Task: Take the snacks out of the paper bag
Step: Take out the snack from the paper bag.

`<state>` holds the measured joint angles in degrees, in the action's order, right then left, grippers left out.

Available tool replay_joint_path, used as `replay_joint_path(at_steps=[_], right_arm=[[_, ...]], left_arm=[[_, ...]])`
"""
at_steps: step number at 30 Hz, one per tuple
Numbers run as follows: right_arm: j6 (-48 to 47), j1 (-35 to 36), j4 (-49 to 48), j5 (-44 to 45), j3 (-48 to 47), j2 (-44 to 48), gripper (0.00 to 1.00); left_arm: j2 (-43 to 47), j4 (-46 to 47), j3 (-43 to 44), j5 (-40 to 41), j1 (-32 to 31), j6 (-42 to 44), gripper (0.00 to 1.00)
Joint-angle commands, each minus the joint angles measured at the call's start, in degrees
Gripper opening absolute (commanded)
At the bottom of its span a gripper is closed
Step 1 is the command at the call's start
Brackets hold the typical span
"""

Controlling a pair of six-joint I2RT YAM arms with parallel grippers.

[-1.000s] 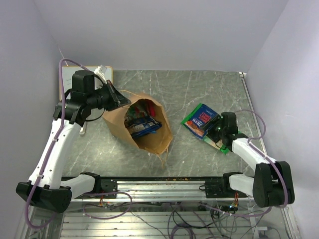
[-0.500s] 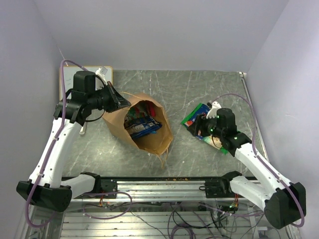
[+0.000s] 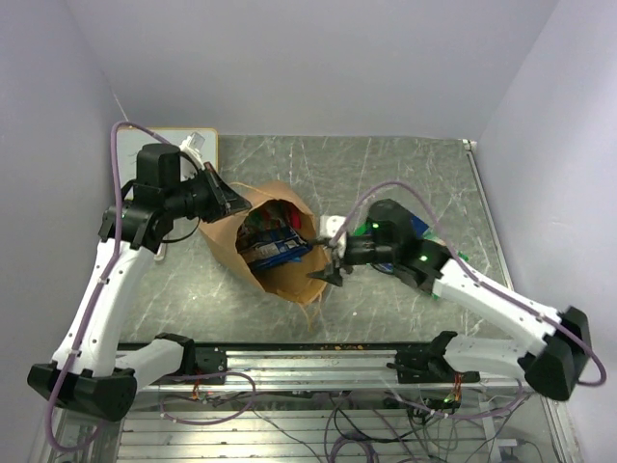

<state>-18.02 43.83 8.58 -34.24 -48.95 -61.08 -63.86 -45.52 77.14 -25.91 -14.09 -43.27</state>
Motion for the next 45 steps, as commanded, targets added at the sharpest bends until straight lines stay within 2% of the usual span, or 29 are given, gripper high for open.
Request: replay_joint_path(at_steps=[1, 6, 12, 19, 26, 34, 45], right_arm=[[-25.0, 7.5, 6.2, -0.5, -7.5, -8.8, 0.7], [-36.2, 10.2, 6.1, 3.9, -12.6, -17.5, 0.68], [-43.8, 12.1, 6.3, 9.5, -13.8, -22.7, 0.63], [-46.4, 13.5, 2.3, 18.3, -14.9, -28.0, 0.59], [-46.2, 13.3, -2.5, 22.4, -15.9, -31.1, 0.5], [-45.2, 13.3, -3.4, 22.2, -16.0, -33.3, 0.46], [-48.9, 13.0, -5.0, 24.6, -17.6, -37.0, 0.42]], left_arm=[[3.3, 1.5, -2.5, 1.5, -0.4, 1.5, 0.07], [2.7, 2.2, -2.8, 0.0, -0.4, 4.4, 0.07], [1.2, -0.3, -1.6, -1.1, -0.4, 9.4, 0.07], [-0.8, -0.5, 1.1, -1.7, -0.4, 11.6, 0.07], [-3.1, -2.8, 2.6, -2.7, -0.4, 14.1, 0.07], [-4.1, -3.0, 3.2, -2.9, -0.4, 16.1, 0.07], [-4.6, -0.5, 1.9, -5.0, -0.4, 15.4, 0.07]])
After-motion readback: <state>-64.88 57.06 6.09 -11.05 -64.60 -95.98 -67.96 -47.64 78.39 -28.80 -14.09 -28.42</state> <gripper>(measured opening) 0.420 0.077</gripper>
